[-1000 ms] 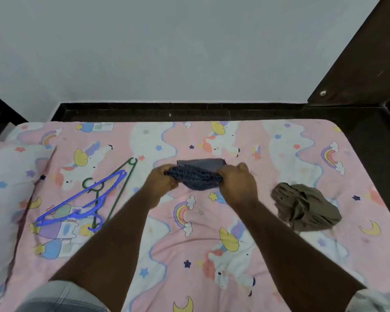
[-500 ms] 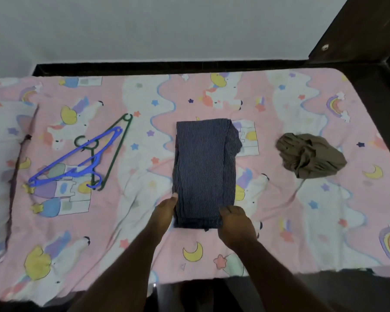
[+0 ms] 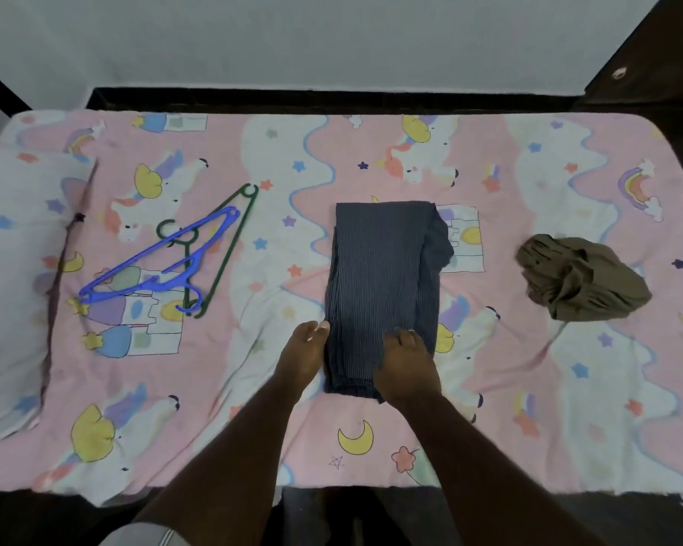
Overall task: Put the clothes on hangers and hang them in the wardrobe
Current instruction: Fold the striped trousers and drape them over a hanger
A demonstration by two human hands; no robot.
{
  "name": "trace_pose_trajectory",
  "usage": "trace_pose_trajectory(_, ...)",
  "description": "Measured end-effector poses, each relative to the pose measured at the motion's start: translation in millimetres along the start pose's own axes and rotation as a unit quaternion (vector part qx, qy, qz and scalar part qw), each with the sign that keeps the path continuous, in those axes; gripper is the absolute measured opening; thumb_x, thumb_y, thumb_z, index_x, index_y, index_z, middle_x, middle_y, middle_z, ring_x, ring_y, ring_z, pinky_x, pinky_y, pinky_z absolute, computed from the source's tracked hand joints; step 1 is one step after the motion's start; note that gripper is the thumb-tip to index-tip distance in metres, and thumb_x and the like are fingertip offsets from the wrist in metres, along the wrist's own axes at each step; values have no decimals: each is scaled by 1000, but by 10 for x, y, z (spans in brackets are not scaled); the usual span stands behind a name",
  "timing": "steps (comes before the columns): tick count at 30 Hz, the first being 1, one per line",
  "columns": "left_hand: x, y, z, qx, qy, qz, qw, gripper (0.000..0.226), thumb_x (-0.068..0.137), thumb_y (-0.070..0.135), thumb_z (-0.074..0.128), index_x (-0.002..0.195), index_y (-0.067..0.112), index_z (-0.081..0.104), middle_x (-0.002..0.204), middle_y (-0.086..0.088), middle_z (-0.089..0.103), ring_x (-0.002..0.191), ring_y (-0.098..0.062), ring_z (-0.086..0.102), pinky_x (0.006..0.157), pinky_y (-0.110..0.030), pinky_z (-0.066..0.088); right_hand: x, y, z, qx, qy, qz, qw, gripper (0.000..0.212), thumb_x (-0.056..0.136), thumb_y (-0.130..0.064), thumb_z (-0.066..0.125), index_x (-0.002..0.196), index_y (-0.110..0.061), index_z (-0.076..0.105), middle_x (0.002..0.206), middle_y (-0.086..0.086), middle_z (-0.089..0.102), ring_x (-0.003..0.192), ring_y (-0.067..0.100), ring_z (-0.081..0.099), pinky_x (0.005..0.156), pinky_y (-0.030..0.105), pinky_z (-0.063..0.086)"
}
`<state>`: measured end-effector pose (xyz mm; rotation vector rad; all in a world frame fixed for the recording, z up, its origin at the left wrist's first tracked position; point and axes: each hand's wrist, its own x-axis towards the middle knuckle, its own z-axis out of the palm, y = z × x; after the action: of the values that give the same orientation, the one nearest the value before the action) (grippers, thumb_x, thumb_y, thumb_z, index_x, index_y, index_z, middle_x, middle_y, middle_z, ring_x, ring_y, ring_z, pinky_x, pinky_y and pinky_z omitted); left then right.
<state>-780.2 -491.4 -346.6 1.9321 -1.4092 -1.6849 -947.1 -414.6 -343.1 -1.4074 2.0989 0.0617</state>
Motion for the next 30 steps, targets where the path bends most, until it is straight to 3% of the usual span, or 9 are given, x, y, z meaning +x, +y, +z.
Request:
trace_pose_trajectory(3, 135, 26, -98, -6, 21, -17, 1000, 52, 103, 44, 49, 145, 14, 48, 147, -2, 52, 133, -21, 49, 115, -43, 37, 213, -197, -39, -2, -11, -18, 1000, 66, 94, -22, 52, 155, -11, 28, 160, 11, 27, 150, 32, 18, 122, 47, 23)
trace_pose_trajectory(8, 394, -1, -330, -17, 68, -18, 997, 54, 102, 42, 52, 148, 14, 44, 150, -3, 48, 135, -20, 47, 116, -38, 35, 572, -570, -12, 3, -28, -59, 998, 68, 95, -21, 50, 157, -11, 25, 164, 11, 21, 153, 30, 13, 124, 44, 17)
trace_pose_trajectory(17, 1009, -181, -1115, -70, 136, -60, 986, 54, 103, 37, 53, 150, 14, 40, 153, -5, 45, 137, -24, 45, 111, -35, 38, 1206, -1669, 218, 7, -56, -120, 991, 65, 94, -16, 48, 155, -10, 27, 162, 11, 27, 152, 27, 19, 124, 40, 20)
trace_pose_trajectory(22, 1424, -392, -1622, -94, 182, -71, 976, 54, 100, 30, 59, 149, 12, 43, 153, -6, 44, 138, -25, 44, 115, -41, 38, 1570, -2333, 429, 32, -59, -148, 987, 63, 93, -10, 51, 152, -6, 33, 155, 11, 39, 148, 27, 27, 121, 33, 18)
trace_pose_trajectory(26, 1758, -598, -2028, -164, 212, -116, 956, 54, 92, 34, 63, 137, 7, 52, 138, -14, 58, 124, -33, 57, 106, -48, 48, 1858, -2792, 605, 50, -88, -162, 982, 65, 93, -12, 53, 154, -8, 31, 157, 8, 38, 148, 23, 29, 120, 33, 22)
trace_pose_trajectory(30, 2049, -745, -2215, -253, 217, -195, 922, 50, 85, 32, 71, 129, 16, 55, 115, -16, 64, 104, -35, 65, 90, -51, 58, 2029, -3040, 763, 49, -110, -157, 980, 65, 95, -17, 54, 155, -11, 30, 158, 7, 37, 147, 21, 30, 120, 33, 24)
